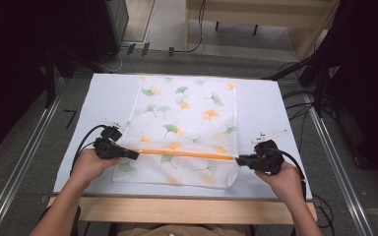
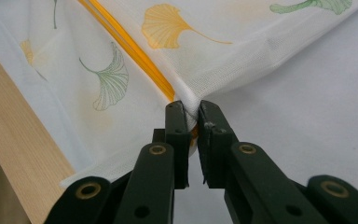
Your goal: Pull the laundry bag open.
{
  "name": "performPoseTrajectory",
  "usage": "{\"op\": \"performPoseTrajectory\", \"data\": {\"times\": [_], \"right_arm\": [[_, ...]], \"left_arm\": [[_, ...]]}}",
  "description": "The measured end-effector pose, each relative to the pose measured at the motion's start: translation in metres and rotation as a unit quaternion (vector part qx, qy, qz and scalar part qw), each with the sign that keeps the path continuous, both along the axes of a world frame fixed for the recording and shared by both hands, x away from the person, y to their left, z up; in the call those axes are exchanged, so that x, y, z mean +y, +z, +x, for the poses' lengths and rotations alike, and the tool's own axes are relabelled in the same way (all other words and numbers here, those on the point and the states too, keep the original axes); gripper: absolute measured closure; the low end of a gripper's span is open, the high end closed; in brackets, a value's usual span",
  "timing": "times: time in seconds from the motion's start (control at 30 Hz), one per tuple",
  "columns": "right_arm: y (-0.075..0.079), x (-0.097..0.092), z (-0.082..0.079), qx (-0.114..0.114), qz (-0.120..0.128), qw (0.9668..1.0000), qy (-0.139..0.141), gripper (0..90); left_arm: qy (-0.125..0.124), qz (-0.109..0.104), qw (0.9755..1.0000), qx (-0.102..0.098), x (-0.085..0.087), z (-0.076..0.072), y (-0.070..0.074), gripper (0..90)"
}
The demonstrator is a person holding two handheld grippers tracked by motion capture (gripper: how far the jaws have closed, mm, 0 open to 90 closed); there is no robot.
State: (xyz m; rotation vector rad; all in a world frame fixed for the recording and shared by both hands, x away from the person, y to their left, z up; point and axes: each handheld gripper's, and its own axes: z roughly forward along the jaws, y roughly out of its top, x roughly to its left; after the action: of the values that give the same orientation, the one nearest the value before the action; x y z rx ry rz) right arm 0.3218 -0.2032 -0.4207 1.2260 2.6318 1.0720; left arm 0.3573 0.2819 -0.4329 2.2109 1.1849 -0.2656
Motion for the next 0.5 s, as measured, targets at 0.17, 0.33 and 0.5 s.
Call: {"op": "performPoseTrajectory", "data": {"times": [0.17, 0.33, 0.5], "right_arm": [[-0.0004, 0.0000, 0.0007, -0.001, -0.001, 1.0000, 0.000, 85.3], [-0.0005, -0.0006, 0.0010, 0.000, -0.001, 1.0000, 0.000, 85.3], [-0.0009, -0.0003, 0.0010, -0.001, -0.001, 1.0000, 0.001, 85.2]], "left_arm": [[0.002, -0.004, 1.0000, 0.000, 0.0012, -0.0001, 0.0002, 90.0], [0.001, -0.004, 1.0000, 0.001, 0.0016, 0.0002, 0.0002, 90.0], [0.002, -0.006, 1.0000, 0.003, 0.0024, 0.0001, 0.0001, 90.0]]}}
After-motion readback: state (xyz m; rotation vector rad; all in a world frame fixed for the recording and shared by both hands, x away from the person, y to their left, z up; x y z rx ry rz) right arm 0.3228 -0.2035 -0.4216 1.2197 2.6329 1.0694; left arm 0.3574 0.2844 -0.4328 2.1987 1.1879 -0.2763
